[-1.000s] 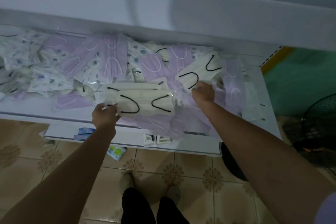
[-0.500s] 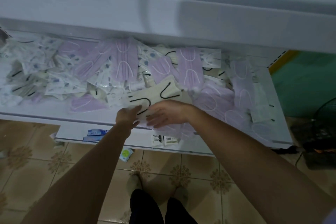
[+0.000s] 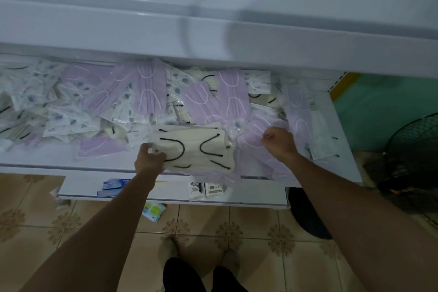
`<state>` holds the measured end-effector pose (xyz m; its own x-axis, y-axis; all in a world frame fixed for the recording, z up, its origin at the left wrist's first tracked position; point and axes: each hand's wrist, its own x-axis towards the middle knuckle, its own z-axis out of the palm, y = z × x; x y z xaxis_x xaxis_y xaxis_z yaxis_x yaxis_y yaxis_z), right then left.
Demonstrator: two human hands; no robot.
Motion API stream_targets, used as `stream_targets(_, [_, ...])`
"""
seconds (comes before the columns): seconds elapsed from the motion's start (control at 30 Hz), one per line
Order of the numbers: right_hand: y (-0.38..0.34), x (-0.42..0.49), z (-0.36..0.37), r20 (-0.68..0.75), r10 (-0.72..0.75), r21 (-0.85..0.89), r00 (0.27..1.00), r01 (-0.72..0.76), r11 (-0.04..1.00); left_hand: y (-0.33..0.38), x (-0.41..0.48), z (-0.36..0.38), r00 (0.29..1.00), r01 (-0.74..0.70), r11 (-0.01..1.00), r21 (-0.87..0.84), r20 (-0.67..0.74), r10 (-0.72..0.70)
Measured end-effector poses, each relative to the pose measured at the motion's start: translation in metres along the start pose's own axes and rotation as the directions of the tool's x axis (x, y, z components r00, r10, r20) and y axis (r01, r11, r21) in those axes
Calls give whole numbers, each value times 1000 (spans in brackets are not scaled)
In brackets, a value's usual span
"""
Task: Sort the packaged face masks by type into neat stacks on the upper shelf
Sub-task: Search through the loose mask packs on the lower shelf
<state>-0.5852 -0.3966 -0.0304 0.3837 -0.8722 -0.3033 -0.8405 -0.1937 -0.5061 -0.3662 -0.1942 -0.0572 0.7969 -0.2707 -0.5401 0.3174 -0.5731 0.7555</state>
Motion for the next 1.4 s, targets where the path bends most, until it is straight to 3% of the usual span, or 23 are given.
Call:
stream_targets(0.2, [-36,-22,47,185,-117,252,976,68,965,-9,-22,-3,996,-84,994,68,31,82])
stream_targets(0.33, [-57,-34,54,219,-185,158,958,152,976,3,-48,-29,971,-240,965,104,37,238])
stream_targets(0.5, [-109,-55,25,452,-155,444,879,-71,893,28,-38,-101,960,-279,959,-43,11,279])
stream_targets(0.57, [-141,-68,15,483,-233,449,844,-11,893,43,-40,-136,953,-303,951,-62,-30,302])
stream_targets(0.77, [-261,-120,30,259,-497,401,828,376,835,65,-73,-254,879,-418,907,-39,-270,394])
stream_targets(0.9, [-339,-180,54,172,-648,430,742,535,727,68,-100,-326,806,-423,905,-48,-475,352])
stream_targets(1.0, [-387,-208,42,126,-726,469,676,605,644,87,-114,-369,706,-481,876,-11,-597,381])
stream_targets(1.17, [-409,-217,-5,126,-762,375,635,681,629,137,-120,-405,641,-574,818,43,-598,481])
stream_targets(1.23, [-409,-218,-25,97,-794,458,600,682,571,159,-121,-409,629,-611,791,13,-598,496])
stream_targets(1.3, [-414,-220,-54,-12,-815,545,580,687,481,183,-123,-407,634,-652,754,-78,-601,486])
stream_targets(1.4, [-417,-208,-107,-216,-779,541,588,737,406,219,-130,-382,626,-715,684,-145,-567,535])
